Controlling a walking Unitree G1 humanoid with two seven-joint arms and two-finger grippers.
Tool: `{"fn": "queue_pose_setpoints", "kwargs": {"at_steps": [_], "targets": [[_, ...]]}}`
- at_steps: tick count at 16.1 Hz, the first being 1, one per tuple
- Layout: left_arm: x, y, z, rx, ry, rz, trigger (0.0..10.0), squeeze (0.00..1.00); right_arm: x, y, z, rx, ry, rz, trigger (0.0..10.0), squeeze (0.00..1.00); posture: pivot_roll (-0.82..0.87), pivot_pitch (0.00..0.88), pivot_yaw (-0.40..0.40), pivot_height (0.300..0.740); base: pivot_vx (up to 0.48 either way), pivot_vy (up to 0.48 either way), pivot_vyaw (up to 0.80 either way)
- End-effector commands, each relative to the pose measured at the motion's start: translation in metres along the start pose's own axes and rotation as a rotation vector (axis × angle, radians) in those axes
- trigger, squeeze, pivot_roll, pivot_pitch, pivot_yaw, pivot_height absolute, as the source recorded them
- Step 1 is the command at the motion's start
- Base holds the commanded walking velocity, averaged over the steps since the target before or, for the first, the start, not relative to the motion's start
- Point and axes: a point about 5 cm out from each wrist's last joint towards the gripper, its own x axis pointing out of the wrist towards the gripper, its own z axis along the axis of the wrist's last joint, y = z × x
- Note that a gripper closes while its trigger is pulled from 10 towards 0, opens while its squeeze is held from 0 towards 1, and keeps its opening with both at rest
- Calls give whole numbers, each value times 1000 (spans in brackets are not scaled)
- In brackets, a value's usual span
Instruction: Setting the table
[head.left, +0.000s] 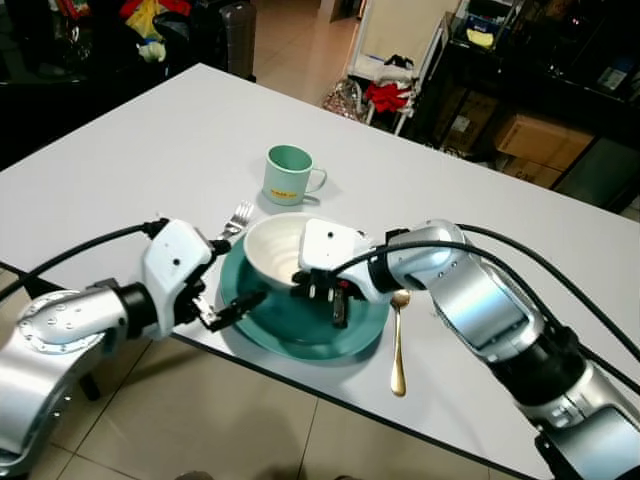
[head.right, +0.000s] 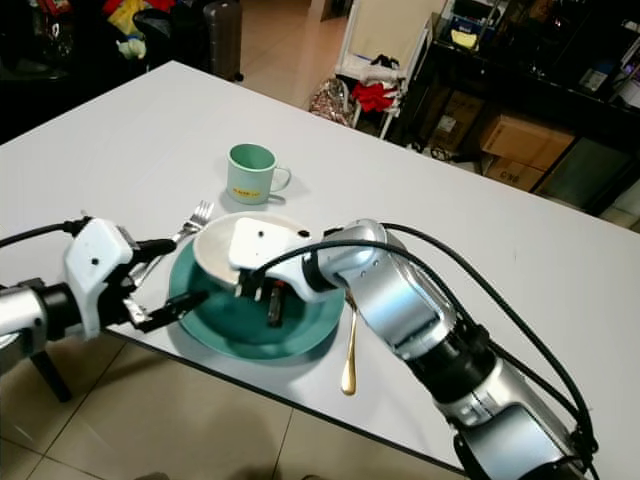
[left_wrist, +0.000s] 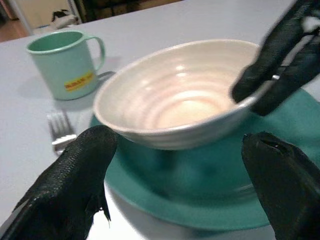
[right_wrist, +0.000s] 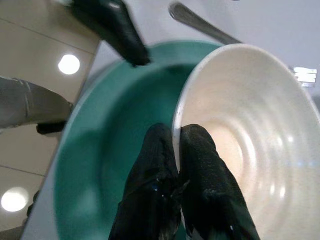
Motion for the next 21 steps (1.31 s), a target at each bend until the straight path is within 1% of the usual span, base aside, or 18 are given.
{"fn": "queue_pose_setpoints", "kwargs": {"at_steps": [1, 3, 5, 6, 7, 8, 9, 11, 12, 14, 15, 16, 17, 18, 19, 20, 21], "targets": [[-2, 1, 4, 18, -9, 0, 10000, 0, -7, 2, -1, 4, 6, -11, 0, 0, -52, 0, -219, 740, 0, 0, 0], [-4, 3, 4, 23, -6, 3, 10000, 0, -10, 6, -1, 4, 14, -17, 0, 0, -52, 0, -215, 740, 0, 0, 0], [-5, 4, 4, 26, -5, 3, 10000, 0, -11, 15, -7, 8, 41, 7, 0, 0, -52, 0, -212, 740, 0, 0, 0], [-4, 4, 4, 27, -5, -2, 10000, 0, -7, 18, -15, -11, 76, -13, 10000, 0, -53, 0, -206, 740, 0, 0, 0], [-4, 4, 4, 28, -6, -4, 10000, 0, -6, 18, -18, -12, 84, -20, 10000, 0, -53, 0, -206, 740, 0, 0, 0], [-4, 4, 5, 29, -6, -7, 10000, 0, -5, 19, -20, 0, 90, -29, 10000, 659, -52, 0, -201, 740, 0, 0, 0], [-4, 5, 6, 31, -7, -9, 10000, 0, -5, 19, -19, 17, 82, -36, 10000, 1000, -53, 0, -198, 740, 0, 0, 0], [-3, 6, 7, 33, -11, -13, 10000, 0, -8, 19, -15, 31, 61, -45, 10000, 1000, -56, 0, -191, 740, 0, 0, 0], [-3, 7, 8, 34, -17, -17, 10000, 0, -14, 16, -9, 35, 38, -58, 10000, 1000, -56, 0, -188, 740, 0, 0, 0], [-1, 8, 11, 24, -41, -18, 10000, 0, -30, 14, 3, 58, -20, -69, 10000, 1000, -58, 0, -177, 740, 0, 0, 0], [-1, 7, 12, 15, -51, -17, 10000, 0, -43, 12, 9, 66, -48, -91, 10000, 1000, -52, 0, -163, 740, 0, 0, 0], [-1, 7, 13, -2, -70, -15, 10000, 0, -62, 7, 16, 84, -98, -142, 10000, 1000, -50, 0, -151, 740, 0, 0, 0], [-1, 5, 13, -27, -93, -9, 10000, 0, -78, 1, 19, 111, -141, -221, 10000, 1000, -53, 0, -140, 740, 0, 0, 0], [0, 2, 15, -40, -112, -11, 10000, 0, -87, -1, 19, 130, -166, -271, 10000, 1000, -63, 0, -126, 740, 0, 0, 0], [5, -4, 19, -82, -177, 7, 10000, 0, -103, -1, 13, 207, -273, -403, 10000, 1000, -65, 0, -81, 740, 0, 0, 0], [10, -8, 20, -108, -210, 26, 10000, 0, -109, 4, 6, 265, -346, -483, 10000, 1000, -72, 0, -64, 740, 0, 0, 0], [17, -8, 19, -112, -230, 82, 10000, 0, -108, 12, 0, 334, -467, -559, 10000, 1000, -98, 0, -5, 740, 0, 0, 0]]}}
